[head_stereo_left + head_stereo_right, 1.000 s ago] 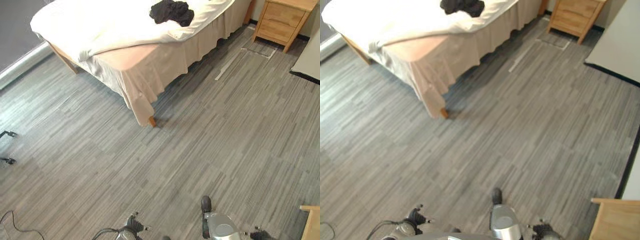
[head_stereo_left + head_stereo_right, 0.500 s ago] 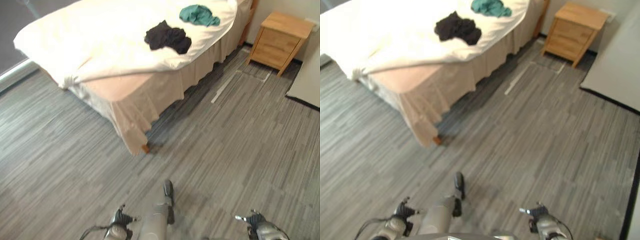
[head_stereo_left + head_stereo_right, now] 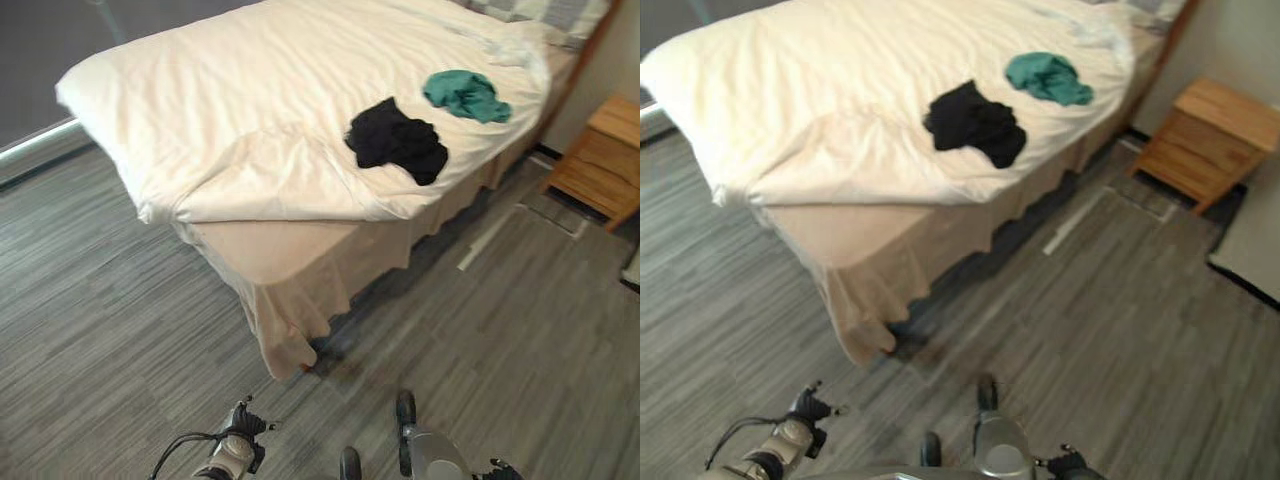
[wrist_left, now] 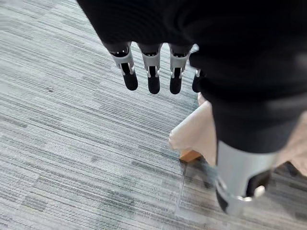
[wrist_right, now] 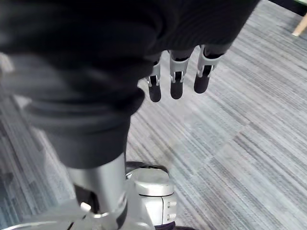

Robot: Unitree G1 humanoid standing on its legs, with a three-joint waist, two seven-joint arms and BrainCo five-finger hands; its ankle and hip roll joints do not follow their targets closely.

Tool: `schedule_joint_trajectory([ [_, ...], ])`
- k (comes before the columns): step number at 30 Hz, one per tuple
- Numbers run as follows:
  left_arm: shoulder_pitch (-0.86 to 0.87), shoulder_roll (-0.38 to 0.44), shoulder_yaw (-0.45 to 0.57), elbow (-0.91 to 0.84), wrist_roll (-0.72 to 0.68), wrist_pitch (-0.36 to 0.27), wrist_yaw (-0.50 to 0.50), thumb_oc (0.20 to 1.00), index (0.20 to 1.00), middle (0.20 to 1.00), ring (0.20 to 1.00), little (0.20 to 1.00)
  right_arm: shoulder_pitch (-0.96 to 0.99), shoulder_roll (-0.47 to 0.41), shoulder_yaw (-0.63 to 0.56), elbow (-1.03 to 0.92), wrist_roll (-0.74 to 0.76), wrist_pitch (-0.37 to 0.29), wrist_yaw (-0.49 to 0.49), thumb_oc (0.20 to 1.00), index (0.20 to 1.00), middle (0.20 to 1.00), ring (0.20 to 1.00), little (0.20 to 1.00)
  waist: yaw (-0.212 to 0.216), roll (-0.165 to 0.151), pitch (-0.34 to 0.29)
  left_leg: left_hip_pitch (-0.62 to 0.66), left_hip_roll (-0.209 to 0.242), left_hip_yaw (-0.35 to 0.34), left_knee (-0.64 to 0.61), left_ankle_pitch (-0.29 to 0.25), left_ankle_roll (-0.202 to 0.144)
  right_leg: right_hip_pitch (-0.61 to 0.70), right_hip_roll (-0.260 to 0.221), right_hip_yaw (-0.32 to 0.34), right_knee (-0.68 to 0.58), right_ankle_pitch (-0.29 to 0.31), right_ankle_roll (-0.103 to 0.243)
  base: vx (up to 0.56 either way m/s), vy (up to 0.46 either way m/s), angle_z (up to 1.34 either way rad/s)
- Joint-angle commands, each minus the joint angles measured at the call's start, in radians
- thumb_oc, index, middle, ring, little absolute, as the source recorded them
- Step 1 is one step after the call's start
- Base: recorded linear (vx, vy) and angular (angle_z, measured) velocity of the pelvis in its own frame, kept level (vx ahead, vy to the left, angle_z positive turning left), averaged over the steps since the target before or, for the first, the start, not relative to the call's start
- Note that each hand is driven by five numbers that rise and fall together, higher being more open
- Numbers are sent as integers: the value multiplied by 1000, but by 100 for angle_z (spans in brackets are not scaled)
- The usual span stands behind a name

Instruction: Tidy up the quilt and then pick up the clothes from the bed and put them into the laundry hamper.

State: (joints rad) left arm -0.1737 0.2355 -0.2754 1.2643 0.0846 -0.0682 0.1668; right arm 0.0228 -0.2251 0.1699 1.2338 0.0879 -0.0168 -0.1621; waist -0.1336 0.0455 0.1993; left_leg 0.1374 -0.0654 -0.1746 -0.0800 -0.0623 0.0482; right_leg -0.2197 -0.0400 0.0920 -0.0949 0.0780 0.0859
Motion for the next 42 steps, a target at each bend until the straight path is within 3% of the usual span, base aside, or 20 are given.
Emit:
schedule_joint_trajectory([
  [1,-13,24,3,-27,-8,-28,28,1000,1000,1000,1000,1000,-66,-4,13,15,2,13,0,1000,1000,1000,1000,1000,-12,-50,41,89,140,77,19,-105,-112,-24,-158,157,85,2,147,583,-397,210],
  [3,-9,30,11,-4,-20,-25,24,1000,1000,1000,1000,1000,-58,1,26,40,-27,26,13,1000,1000,1000,1000,1000,-6,-72,19,111,170,25,18,-111,-138,2,-162,117,136,-1,152,480,-586,276],
  [4,20,27,25,8,-35,-21,28,1000,1000,1000,1000,1000,-66,-5,36,40,-41,19,12,1000,1000,1000,1000,1000,9,-69,8,96,230,5,24,-90,-164,13,-142,89,156,-11,146,364,-578,206],
  [5,20,27,25,8,-35,-21,28,1000,1000,1000,1000,1000,-66,-5,36,40,-41,19,12,1000,1000,1000,1000,1000,8,-69,8,96,230,4,24,-90,-164,13,-141,89,156,-11,146,203,-549,113],
  [6,44,13,52,19,-69,-21,31,1000,1000,1000,1000,1000,-76,-19,34,31,-42,10,9,1000,1000,1000,1000,1000,21,-55,-3,62,283,4,33,-34,-188,32,-131,36,149,-29,130,84,-405,82],
  [7,57,-6,69,33,-89,-17,34,1000,1000,1000,1000,1000,-83,-44,22,23,-39,4,-3,1000,1000,1000,1000,1000,25,-50,-9,11,311,89,49,20,-187,86,-148,-46,92,-42,116,90,-458,96],
  [9,71,-16,84,42,-99,-10,36,1000,1000,1000,1000,1000,-76,-56,11,23,-27,5,-14,1000,1000,1000,1000,1000,18,-53,-7,-24,329,246,74,54,-191,142,-166,-113,44,-50,111,7,-240,134],
  [10,77,-22,110,48,-121,-5,33,1000,1000,1000,1000,1000,-73,-58,5,23,-24,6,-19,1000,1000,1000,1000,1000,18,-56,-6,-38,323,330,72,51,-189,162,-169,-154,30,-57,103,-6,-185,139],
  [14,127,-27,183,77,-183,-4,46,1000,1000,1000,1000,1000,-69,-46,-16,49,3,3,-22,1000,1000,1000,1000,1000,36,-53,-10,-69,252,353,80,31,-169,208,-148,-186,19,-71,87,27,-114,30],
  [15,137,-32,198,82,-202,-3,65,1000,1000,1000,1000,1000,-76,-37,-9,59,-6,2,-36,1000,1000,1000,1000,1000,52,-51,-9,-75,238,320,59,43,-173,204,-144,-187,9,-69,85,36,-12,10],
  [21,141,16,232,-8,-222,-50,146,1000,1000,1000,1000,1000,-38,-6,-18,50,5,-21,-65,1000,1000,1000,1000,1000,46,-39,-28,-30,261,345,-7,67,-192,227,-148,-207,8,-68,98,41,0,7],
  [24,60,95,191,-258,-153,-107,270,1000,1000,1000,1000,1000,-11,11,5,20,8,-43,-80,1000,1000,1000,1000,1000,32,-42,-26,-12,267,347,-7,58,-196,240,-151,-203,8,-66,102,14,-3,4],
  [26,57,312,243,-537,-99,-99,230,1000,1000,1000,1000,1000,36,-11,-8,-16,15,-51,-52,1000,1000,1000,1000,1000,34,-34,-24,-9,266,347,-7,54,-198,241,-155,-203,8,-65,111,-5,9,-2],
  [27,88,340,295,-591,-180,-173,219,1000,1000,1000,1000,1000,51,-14,-22,-23,28,-52,-41,1000,1000,1000,1000,1000,38,-32,-25,-12,262,342,-7,56,-198,236,-157,-201,8,-60,110,-4,12,-6],
  [28,94,342,298,-593,-183,-174,216,1000,1000,1000,1000,1000,52,-14,-19,-23,28,-51,-41,1000,1000,1000,1000,1000,35,-33,-26,-11,263,342,-7,55,-198,237,-157,-201,8,-60,111,14,23,-5],
  [29,14,416,333,-672,-194,-202,257,1000,1000,1000,1000,1000,76,-29,1,-34,27,-64,-8,1000,1000,1000,1000,1000,23,-32,-27,-1,258,349,-7,48,-199,236,-158,-193,8,-58,116,42,28,-2],
  [34,-128,449,228,-954,4,-191,238,1000,1000,1000,1000,1000,83,-42,2,9,4,-44,22,1000,1000,1000,1000,1000,-22,-29,-36,14,252,359,-7,30,-194,228,-158,-169,9,-56,120,42,13,-6],
  [38,-493,457,-4,-894,104,-130,199,1000,1000,1000,1000,1000,28,-85,27,-14,-9,-32,22,1000,1000,1000,1000,1000,-87,-16,8,-35,250,381,25,28,-190,111,-152,-114,56,-35,126,-83,31,-34],
  [39,-502,456,-9,-887,104,-132,201,1000,1000,1000,1000,1000,25,-84,24,-14,-9,-32,22,1000,1000,1000,1000,1000,-83,-16,6,-42,250,382,29,26,-190,103,-152,-113,61,-36,126,-237,23,-37],
  [42,-810,462,-181,-701,197,-55,217,1000,1000,1000,1000,1000,-35,-105,57,-49,7,-44,4,1000,1000,1000,1000,1000,-126,-23,58,-170,264,392,129,16,-194,-50,-147,-79,162,-39,127,-178,-6,-34],
])
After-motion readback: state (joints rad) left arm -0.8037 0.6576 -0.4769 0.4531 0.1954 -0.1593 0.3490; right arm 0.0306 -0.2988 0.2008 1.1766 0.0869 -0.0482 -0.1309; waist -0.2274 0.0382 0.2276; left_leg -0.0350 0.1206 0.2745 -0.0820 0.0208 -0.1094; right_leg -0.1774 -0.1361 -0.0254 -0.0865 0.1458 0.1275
